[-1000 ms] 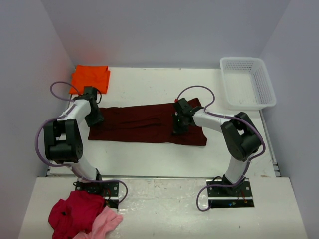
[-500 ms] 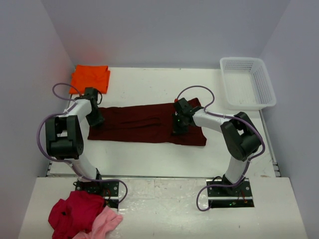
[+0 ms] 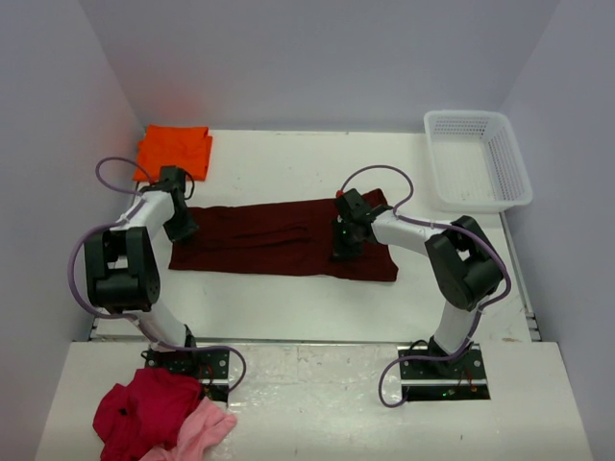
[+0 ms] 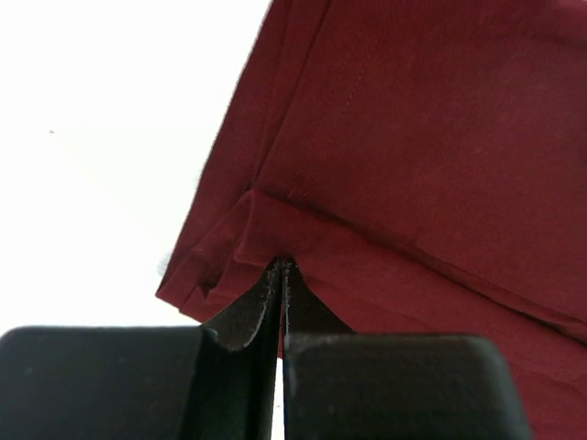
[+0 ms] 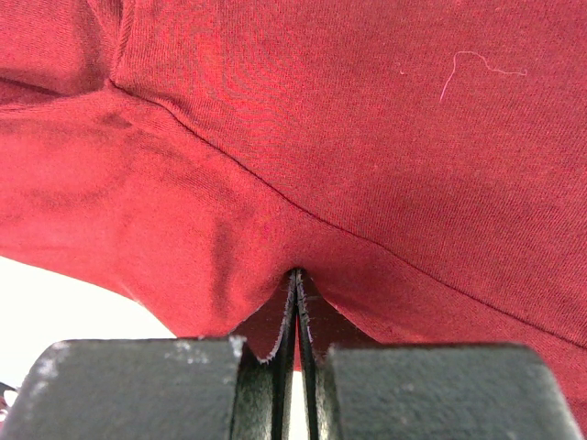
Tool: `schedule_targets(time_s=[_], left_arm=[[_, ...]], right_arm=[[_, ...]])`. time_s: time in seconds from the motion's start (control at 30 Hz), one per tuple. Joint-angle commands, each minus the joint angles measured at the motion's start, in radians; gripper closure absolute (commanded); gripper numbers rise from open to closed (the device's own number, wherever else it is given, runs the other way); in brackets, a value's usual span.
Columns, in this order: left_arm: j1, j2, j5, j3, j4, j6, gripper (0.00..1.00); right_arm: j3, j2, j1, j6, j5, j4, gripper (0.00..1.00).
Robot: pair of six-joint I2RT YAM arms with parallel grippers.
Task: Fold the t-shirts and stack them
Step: Fold the other side of the tshirt into a rectangle
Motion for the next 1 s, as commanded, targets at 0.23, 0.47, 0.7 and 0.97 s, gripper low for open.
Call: schedule_targets(time_s=[0.23, 0.47, 0.7, 0.97], left_arm=[[0.006, -0.084, -0.012, -0.008, -0.022, -0.004, 0.88], [0.009, -0.118, -0.004, -0.037, -0.014, -0.019, 0.5], [0.012, -0.065, -0.054, -0.001, -0.007, -0.047, 0.53], [0.032, 0.018, -0.058, 0.055, 0.01, -0.038, 0.53]], right_arm=[[0.011, 0.03, 0.005, -0.002, -0.025, 0.032, 1.0], [0.008, 0.021, 0.008, -0.003, -0.027, 0.029, 1.0], [0.003, 0.014, 0.008, -0.007, -0.025, 0.029, 1.0], [-0.003, 0.025, 0.01, -0.007, -0.034, 0.037, 1.0]])
